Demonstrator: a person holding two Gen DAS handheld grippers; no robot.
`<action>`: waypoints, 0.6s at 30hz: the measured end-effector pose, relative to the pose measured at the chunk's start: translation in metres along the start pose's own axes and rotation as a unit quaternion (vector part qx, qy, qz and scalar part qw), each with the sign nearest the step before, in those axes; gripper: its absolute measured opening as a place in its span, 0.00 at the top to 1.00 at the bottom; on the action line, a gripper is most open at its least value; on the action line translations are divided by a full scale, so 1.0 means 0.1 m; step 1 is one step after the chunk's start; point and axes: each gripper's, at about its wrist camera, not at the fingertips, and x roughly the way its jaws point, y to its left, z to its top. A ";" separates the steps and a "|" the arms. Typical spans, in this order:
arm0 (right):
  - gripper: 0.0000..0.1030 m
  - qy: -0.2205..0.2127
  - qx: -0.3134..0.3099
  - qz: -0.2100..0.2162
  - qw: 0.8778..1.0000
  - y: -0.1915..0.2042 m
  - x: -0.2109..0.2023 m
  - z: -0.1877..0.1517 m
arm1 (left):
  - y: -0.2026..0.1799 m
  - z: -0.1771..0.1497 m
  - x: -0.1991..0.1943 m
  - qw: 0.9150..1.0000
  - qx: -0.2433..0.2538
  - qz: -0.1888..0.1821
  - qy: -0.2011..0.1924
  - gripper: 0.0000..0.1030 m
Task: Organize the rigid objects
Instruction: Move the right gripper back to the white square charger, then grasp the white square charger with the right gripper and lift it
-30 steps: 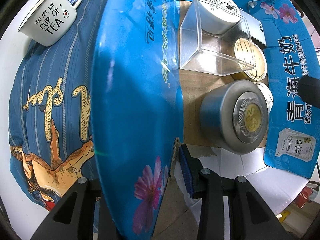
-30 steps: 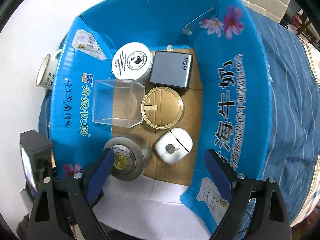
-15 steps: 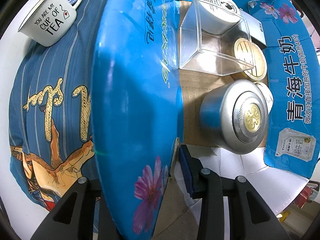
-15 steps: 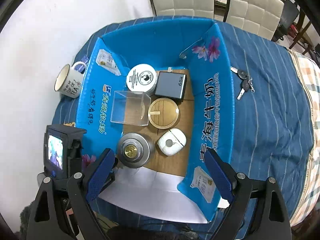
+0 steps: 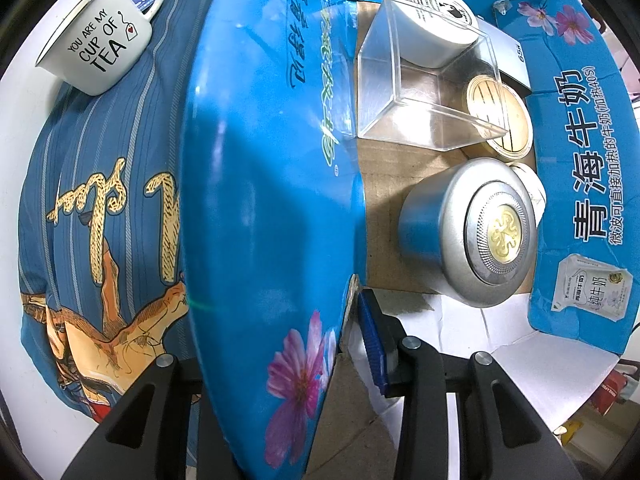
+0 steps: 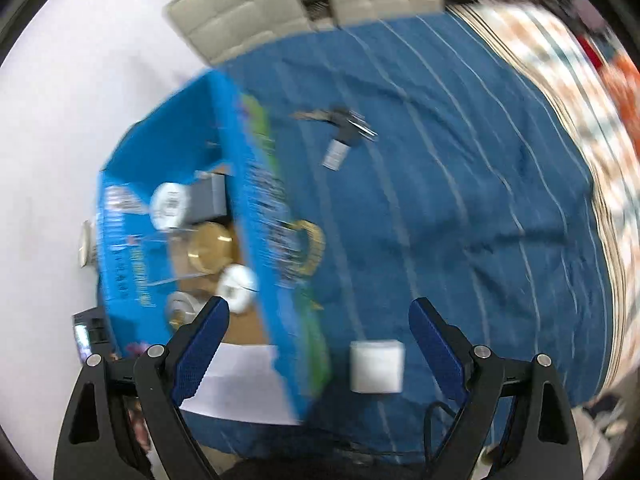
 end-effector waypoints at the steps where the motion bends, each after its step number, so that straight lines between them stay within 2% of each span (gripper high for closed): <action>1: 0.09 0.013 0.012 0.005 1.000 -0.09 0.08 -0.03 | 0.00 0.00 0.00 1.000 0.000 0.000 0.000 0.67; 6: 0.11 0.070 0.064 0.026 0.995 -0.43 0.56 -0.28 | -0.01 0.00 0.00 1.000 0.000 0.000 0.000 0.67; 7: 0.13 0.082 0.073 0.029 0.994 -0.48 0.67 -0.34 | -0.01 0.00 0.00 1.000 0.000 0.001 0.001 0.67; 9: 0.26 0.101 0.096 0.054 0.989 -0.54 0.82 -0.41 | -0.03 0.01 0.00 1.000 0.001 0.002 0.001 0.67; 12: 0.28 0.124 0.114 0.066 0.984 -0.59 1.01 -0.50 | -0.05 0.01 0.00 1.000 0.002 0.004 0.002 0.67; 14: 0.28 0.132 0.111 0.060 0.983 -0.57 1.12 -0.53 | -0.05 0.01 0.00 1.000 0.013 0.003 0.009 0.67; 17: 0.42 0.137 0.090 0.036 0.986 -0.54 1.22 -0.56 | -0.05 0.02 0.00 1.000 0.012 0.003 0.009 0.67; 18: 0.43 0.136 0.088 0.036 0.986 -0.54 1.22 -0.56 | -0.05 0.02 0.00 1.000 0.012 0.003 0.009 0.67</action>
